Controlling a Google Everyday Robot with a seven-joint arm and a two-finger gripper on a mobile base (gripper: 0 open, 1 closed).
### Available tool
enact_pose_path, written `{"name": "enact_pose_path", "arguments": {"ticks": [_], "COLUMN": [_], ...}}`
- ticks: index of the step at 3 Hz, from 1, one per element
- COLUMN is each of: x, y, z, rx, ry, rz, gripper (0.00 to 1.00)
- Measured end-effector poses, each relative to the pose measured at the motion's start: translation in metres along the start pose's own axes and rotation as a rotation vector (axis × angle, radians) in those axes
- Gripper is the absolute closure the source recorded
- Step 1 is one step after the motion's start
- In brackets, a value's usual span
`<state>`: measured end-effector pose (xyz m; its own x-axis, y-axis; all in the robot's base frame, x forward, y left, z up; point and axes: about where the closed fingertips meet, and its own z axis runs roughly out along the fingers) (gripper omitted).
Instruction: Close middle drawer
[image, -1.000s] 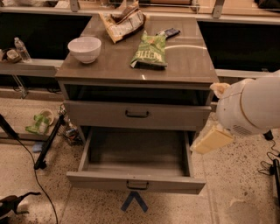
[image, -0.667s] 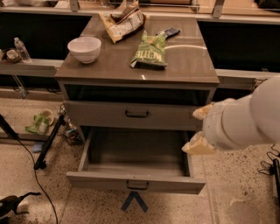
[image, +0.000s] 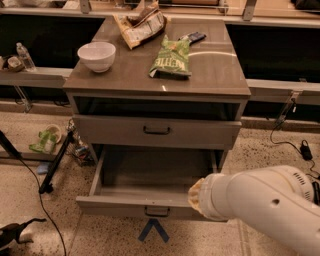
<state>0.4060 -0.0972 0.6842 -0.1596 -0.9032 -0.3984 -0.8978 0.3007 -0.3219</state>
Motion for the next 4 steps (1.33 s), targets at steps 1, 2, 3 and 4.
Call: {"name": "enact_pose_path", "arguments": {"ticks": [1,2,3,4], "x": [0.002,0.027,0.042,0.06], "y": [0.002,0.009,0.008,0.017], "z": [0.004,0.064,0.105,0.144], "rx": [0.009,-0.041,-0.071,-0.111], "ry": [-0.002,-0.012,-0.027,-0.017], "rz": [-0.002,0.059,0.095,0.104], "gripper": [1.0,1.0,1.0,1.0]}}
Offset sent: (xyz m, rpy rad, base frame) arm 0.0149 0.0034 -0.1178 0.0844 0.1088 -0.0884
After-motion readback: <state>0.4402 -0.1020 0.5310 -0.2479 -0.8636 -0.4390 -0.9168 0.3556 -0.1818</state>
